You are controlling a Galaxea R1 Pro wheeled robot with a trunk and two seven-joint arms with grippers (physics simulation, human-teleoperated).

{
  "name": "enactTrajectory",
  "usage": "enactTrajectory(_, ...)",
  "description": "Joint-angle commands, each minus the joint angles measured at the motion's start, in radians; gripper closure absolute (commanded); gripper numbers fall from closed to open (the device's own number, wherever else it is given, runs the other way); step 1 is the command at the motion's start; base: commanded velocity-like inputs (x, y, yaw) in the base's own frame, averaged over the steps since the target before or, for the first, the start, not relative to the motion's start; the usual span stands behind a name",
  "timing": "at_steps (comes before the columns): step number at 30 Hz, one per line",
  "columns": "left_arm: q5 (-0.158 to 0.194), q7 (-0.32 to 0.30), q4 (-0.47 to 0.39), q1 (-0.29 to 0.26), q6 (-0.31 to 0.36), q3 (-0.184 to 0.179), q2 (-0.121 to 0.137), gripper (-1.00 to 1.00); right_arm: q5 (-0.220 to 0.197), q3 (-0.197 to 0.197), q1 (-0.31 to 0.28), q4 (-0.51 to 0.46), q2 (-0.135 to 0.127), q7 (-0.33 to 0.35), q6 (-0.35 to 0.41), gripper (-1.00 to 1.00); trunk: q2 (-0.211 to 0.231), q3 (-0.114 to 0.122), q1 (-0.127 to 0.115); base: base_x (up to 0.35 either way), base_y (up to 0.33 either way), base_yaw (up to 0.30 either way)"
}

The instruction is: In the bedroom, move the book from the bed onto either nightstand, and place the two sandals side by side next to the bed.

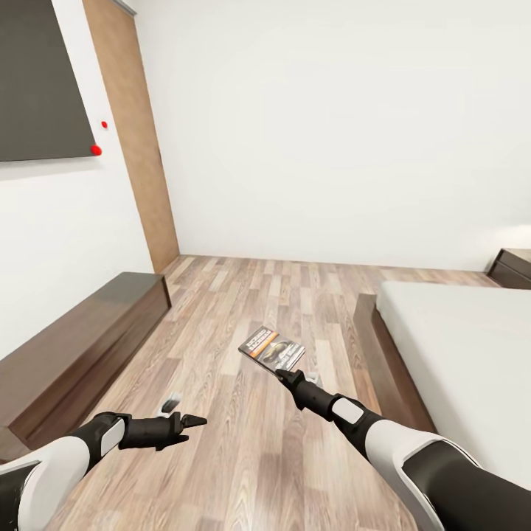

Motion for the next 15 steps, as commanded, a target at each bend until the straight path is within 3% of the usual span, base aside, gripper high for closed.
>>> enactTrajectory(1,-0.006,-0.003,-0.001,0.000,0.008,0.008,0.000,-1.00,-0.011,0.006,-0.001,0.002,0.001,0.003,0.006,1.00,0.000,-0.001,0.000,0.152,0.000,0.000)
enactTrajectory(15,-0.007,-0.002,-0.001,0.000,0.008,0.008,0.000,-1.00,-0.012,0.006,-0.001,0.002,0.002,0.003,0.006,1.00,0.000,-0.001,0.000,0.167,0.000,0.000)
